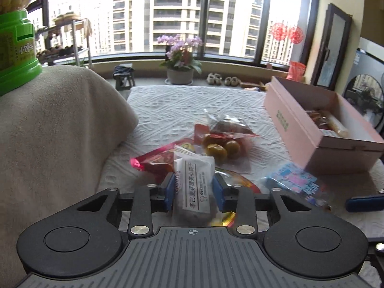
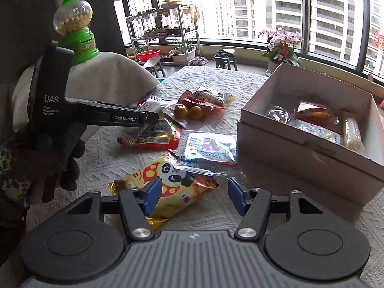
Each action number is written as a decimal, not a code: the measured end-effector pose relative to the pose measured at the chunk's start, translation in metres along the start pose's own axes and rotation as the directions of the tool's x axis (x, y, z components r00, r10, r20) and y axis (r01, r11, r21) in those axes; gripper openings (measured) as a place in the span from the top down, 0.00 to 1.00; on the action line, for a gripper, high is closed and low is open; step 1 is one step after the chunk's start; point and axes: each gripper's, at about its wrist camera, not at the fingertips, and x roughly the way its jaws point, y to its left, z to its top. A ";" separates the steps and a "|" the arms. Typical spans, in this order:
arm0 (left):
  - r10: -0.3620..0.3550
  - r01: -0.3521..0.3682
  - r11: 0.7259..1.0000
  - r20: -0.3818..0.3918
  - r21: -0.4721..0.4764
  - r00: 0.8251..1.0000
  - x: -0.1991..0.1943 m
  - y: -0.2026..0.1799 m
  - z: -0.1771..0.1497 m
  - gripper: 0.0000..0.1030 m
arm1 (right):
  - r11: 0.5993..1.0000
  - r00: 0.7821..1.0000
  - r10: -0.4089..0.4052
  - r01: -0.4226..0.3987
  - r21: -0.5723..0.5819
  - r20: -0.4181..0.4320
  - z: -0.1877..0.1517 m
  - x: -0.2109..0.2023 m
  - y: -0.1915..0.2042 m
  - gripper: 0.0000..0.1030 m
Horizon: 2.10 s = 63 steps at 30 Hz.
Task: Organize snacks
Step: 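Grasp the white text packet with left tool while right grasps the panda chip bag, then carry white packet with left tool and panda bag with right tool into pink box, release both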
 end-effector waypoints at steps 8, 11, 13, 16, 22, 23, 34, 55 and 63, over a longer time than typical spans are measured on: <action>-0.101 0.100 0.994 -0.037 -0.037 0.994 -0.055 0.002 -0.037 0.81 | 0.999 0.999 0.024 -0.023 -0.036 0.022 0.005 0.017 0.035 0.40; -0.086 0.085 0.996 -0.039 -0.017 0.996 -0.062 0.000 -0.045 0.81 | 0.998 1.000 -0.020 0.021 -0.059 0.019 0.004 0.026 0.043 0.40; -0.075 0.075 0.997 -0.042 -0.011 0.996 -0.061 0.001 -0.047 0.77 | 0.994 0.998 -0.062 0.064 -0.085 0.021 0.001 0.025 0.045 0.40; -0.063 0.063 0.998 -0.037 -0.017 0.997 -0.054 0.002 -0.044 0.71 | 0.988 0.992 -0.124 0.124 -0.091 0.011 -0.009 0.015 0.036 0.37; -0.069 0.069 0.997 0.019 -0.016 0.997 -0.048 0.005 -0.032 0.71 | 0.964 0.963 -0.267 0.267 -0.015 -0.043 -0.031 -0.006 -0.005 0.36; -0.075 0.075 0.997 -0.003 0.006 0.997 -0.045 0.002 -0.032 0.71 | 0.964 0.963 -0.264 0.265 0.009 -0.042 -0.034 -0.010 -0.011 0.36; 0.016 -0.016 0.996 0.003 -0.093 1.000 -0.058 0.024 -0.031 0.71 | 0.993 0.991 -0.115 0.114 0.018 0.070 0.008 0.011 0.050 0.36; -0.111 0.149 0.965 -0.179 0.217 0.978 -0.008 -0.044 -0.033 0.49 | 0.994 0.994 -0.100 0.098 0.039 0.053 -0.053 -0.045 -0.024 0.35; -0.107 0.151 0.968 -0.213 0.200 0.971 -0.013 -0.051 -0.035 0.47 | 0.999 0.999 -0.029 0.027 -0.035 -0.037 -0.021 -0.002 -0.028 0.29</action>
